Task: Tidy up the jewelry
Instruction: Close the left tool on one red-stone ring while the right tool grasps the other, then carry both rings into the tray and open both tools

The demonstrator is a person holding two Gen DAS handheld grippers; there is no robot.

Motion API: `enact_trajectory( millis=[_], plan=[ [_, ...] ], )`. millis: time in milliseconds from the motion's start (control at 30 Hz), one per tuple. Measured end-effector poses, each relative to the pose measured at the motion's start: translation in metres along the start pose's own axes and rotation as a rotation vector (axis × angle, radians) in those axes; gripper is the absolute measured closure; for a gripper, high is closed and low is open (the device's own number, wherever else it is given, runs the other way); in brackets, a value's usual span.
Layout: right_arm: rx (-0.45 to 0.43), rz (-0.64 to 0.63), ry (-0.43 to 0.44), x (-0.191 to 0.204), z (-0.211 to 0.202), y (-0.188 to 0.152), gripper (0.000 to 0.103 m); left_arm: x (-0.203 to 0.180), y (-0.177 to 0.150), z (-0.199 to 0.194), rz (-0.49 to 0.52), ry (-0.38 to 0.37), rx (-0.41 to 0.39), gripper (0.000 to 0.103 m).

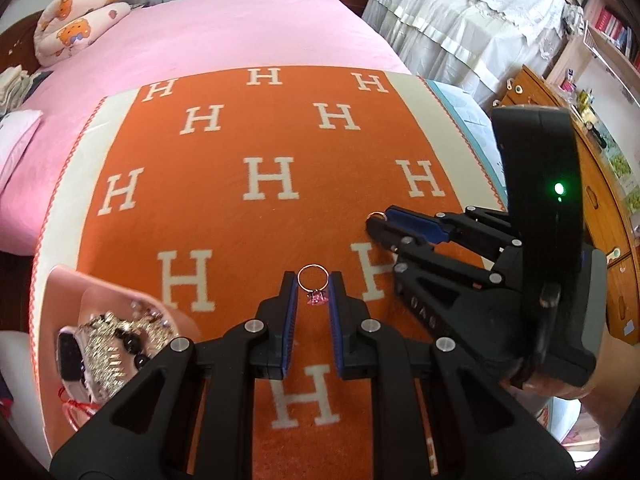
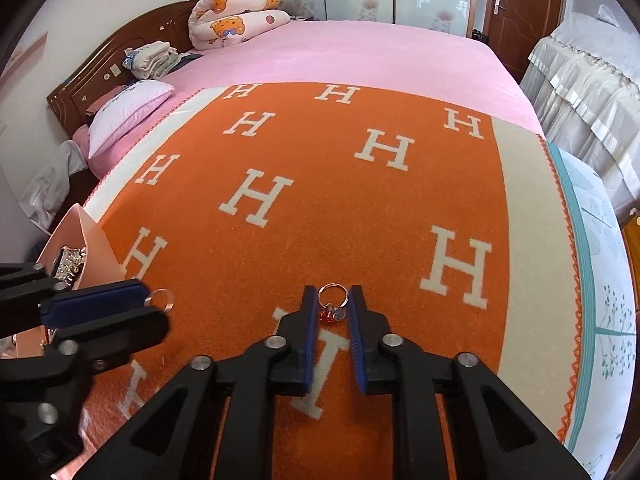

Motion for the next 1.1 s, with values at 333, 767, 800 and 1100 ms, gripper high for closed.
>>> enact_trajectory(
  millis=[333, 767, 800, 1100],
  plan=[
    [-0.034, 0.052, 0.051, 0.010, -0.028, -0.009, 0.089, 0.033, -0.018, -0.034, -0.072, 0.024, -0.020, 0.091],
    [-0.072, 0.015, 0.197, 0.101, -0.122, -0.034, 0.089, 0.103, -0.067, -0.105, -0.183, 0.106, -0.045, 0.090],
    [-0.074, 0.006, 0.210, 0.110, -0.128, -0.034, 0.089, 0.107, -0.069, -0.110, -0.187, 0.112, -0.047, 0.090],
    [-0.097, -0.061, 0.297, 0.195, -0.157, -0.013, 0.089, 0.142, -0.081, -0.137, -0.208, 0.152, -0.066, 0.090]
  ],
)
Point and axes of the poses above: each gripper's, at about its wrist camera, not at the fingertips, and z roughly the way its jaws point, x to its left, y to its top, the point moved 9 cm from there along z, roughly the way its jaws point, and after that the axes turned 2 degrees about -y, right-handed, at the moved point
